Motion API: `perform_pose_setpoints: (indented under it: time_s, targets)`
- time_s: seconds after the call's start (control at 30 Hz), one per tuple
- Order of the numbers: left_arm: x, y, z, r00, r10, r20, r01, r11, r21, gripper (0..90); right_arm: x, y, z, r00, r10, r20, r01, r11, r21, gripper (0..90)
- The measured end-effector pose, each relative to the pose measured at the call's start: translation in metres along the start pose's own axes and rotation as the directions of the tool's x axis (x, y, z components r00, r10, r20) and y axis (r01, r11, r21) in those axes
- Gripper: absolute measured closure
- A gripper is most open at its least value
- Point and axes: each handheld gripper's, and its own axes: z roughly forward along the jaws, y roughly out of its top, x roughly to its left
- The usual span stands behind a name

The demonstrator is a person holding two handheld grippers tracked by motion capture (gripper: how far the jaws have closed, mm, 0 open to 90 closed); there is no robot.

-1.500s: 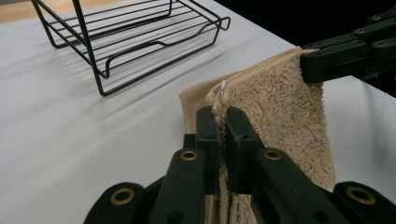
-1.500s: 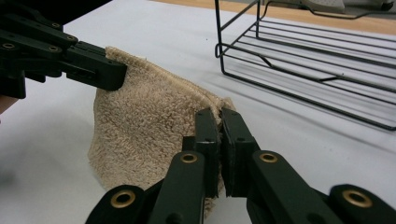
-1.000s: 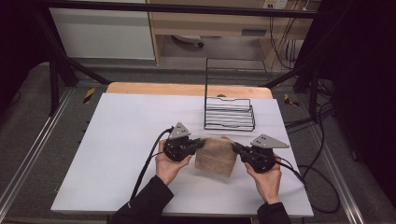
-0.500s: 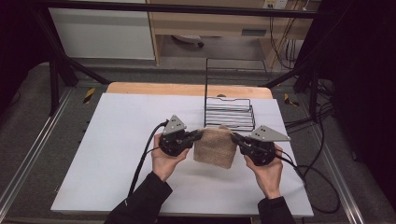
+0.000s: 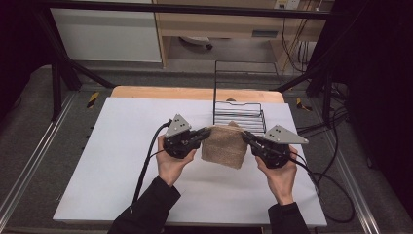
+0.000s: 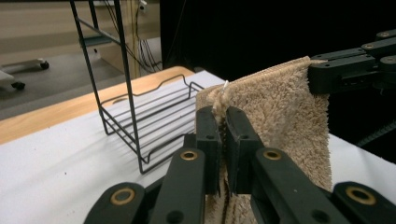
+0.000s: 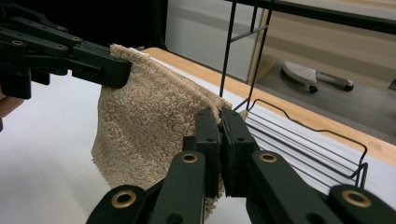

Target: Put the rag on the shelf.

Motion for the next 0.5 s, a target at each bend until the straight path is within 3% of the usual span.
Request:
perform_pose_setpoints:
  time_s: [0.5]
  targets:
    - [-0.003, 0.024, -0.003, 0.9999, 0.012, -0.009, -0.013, 0.9969, -0.078, 84.9, -0.004, 0.025, -0.011, 0.9990, -0.022, 0.039, 0.025, 0.997, -0.075, 87.0]
